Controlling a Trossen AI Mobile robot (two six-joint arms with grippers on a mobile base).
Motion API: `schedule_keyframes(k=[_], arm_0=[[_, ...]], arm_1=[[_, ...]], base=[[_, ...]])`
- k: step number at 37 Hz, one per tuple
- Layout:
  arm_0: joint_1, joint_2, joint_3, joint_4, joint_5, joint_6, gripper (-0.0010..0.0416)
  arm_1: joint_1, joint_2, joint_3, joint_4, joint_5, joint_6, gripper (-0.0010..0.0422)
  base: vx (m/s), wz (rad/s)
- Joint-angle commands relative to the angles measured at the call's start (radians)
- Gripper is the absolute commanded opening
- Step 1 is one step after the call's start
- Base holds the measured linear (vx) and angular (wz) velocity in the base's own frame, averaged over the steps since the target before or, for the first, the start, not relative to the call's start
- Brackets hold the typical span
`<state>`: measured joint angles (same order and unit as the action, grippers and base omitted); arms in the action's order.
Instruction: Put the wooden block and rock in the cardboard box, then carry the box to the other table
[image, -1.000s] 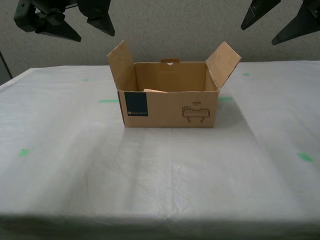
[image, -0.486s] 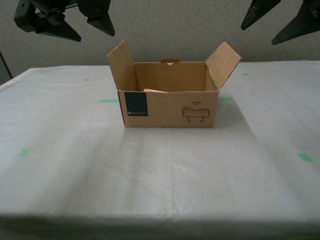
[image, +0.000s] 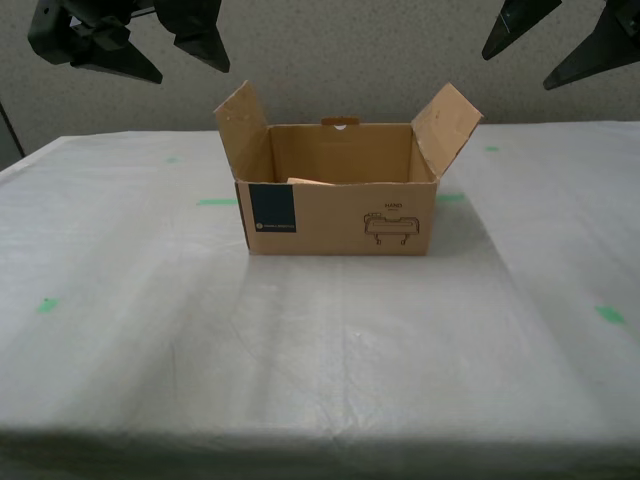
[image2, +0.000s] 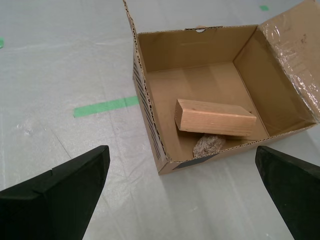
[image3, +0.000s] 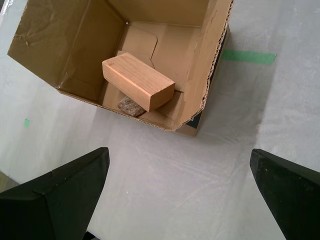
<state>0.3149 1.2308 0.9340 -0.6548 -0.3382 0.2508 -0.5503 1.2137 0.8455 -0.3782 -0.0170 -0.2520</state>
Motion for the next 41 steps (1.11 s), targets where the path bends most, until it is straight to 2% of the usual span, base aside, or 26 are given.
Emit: schedule_keyframes(k=[1,41], arm_0=[[0.0,0.0,0.0,0.0,0.003,0.003,0.0393],[0.0,0.0,0.0,0.0,0.003,0.003,0.0393]], arm_1=[[0.0,-0.001,0.001,0.003,-0.002,0.001,0.04],[0.0,-0.001,0.001,0.003,-0.002,0.001,0.04]], base=[[0.0,0.0],[0.0,0.0]])
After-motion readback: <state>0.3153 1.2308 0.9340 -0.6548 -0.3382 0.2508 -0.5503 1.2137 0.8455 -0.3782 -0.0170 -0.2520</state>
